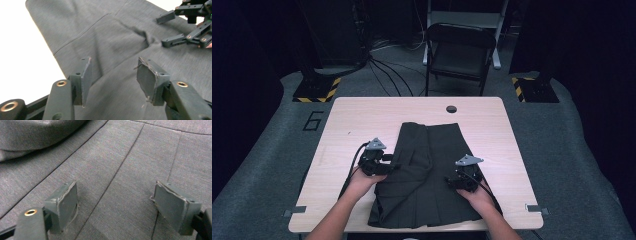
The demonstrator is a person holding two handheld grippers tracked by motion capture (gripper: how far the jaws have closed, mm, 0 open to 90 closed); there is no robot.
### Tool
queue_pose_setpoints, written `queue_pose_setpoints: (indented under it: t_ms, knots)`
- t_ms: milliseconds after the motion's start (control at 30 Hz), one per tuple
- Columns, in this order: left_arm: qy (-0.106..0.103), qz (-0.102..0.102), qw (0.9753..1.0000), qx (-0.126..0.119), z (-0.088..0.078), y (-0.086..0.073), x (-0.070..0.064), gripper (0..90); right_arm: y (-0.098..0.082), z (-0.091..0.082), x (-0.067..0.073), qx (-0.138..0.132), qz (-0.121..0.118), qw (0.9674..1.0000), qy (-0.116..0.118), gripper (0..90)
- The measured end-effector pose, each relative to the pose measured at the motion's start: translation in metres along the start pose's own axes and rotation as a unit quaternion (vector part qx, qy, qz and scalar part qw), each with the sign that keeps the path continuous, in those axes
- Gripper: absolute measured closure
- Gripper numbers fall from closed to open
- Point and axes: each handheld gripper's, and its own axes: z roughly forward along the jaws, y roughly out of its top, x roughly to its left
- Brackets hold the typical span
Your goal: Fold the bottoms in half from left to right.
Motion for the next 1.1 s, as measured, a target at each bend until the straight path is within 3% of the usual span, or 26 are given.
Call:
queue_pose_setpoints:
  t_ms: [133,367,533,600,633,733,767,833,867,1033,1100]
  knots:
    - [0.002,-0.002,1.0000,0.009,-0.001,-0.010,0.007,39.3,0.000,0.000,0.000,0.000,0.002,1.0000,0.000,18.8]
    - [0.002,-0.017,0.9995,0.027,0.013,-0.026,0.015,37.7,0.000,0.000,0.001,0.000,0.004,1.0000,0.000,18.9]
    - [-0.005,-0.030,0.9993,0.023,0.019,-0.033,0.017,37.4,0.000,0.000,0.001,0.000,0.004,1.0000,0.000,18.9]
    - [-0.008,-0.030,0.9991,0.029,0.021,-0.034,0.016,37.4,0.000,0.000,0.001,0.000,0.004,1.0000,0.000,18.9]
    - [-0.005,-0.018,0.9994,0.029,0.022,-0.035,0.017,37.4,0.000,0.000,0.001,0.000,0.004,1.0000,0.000,18.9]
    - [-0.009,-0.024,0.9992,0.031,0.024,-0.037,0.014,38.0,0.000,0.000,0.001,0.000,0.004,1.0000,0.000,18.8]
    - [-0.007,-0.009,0.9993,0.036,0.024,-0.036,0.015,39.2,0.000,0.000,0.001,0.000,0.004,1.0000,0.000,18.9]
    - [-0.010,-0.015,0.9991,0.038,0.026,-0.038,0.013,42.7,0.000,0.000,0.001,0.000,0.004,1.0000,0.000,18.9]
    - [-0.013,-0.008,0.9990,0.041,0.026,-0.038,0.014,46.5,0.000,0.000,0.001,0.000,0.004,1.0000,0.000,18.8]
    - [-0.018,-0.010,0.9989,0.042,0.027,-0.039,0.010,64.8,0.000,0.000,0.001,0.000,0.004,1.0000,0.000,18.8]
    - [-0.017,0.000,0.9989,0.043,0.026,-0.039,0.008,73.5,0.000,0.000,0.001,0.000,0.004,1.0000,0.000,18.9]
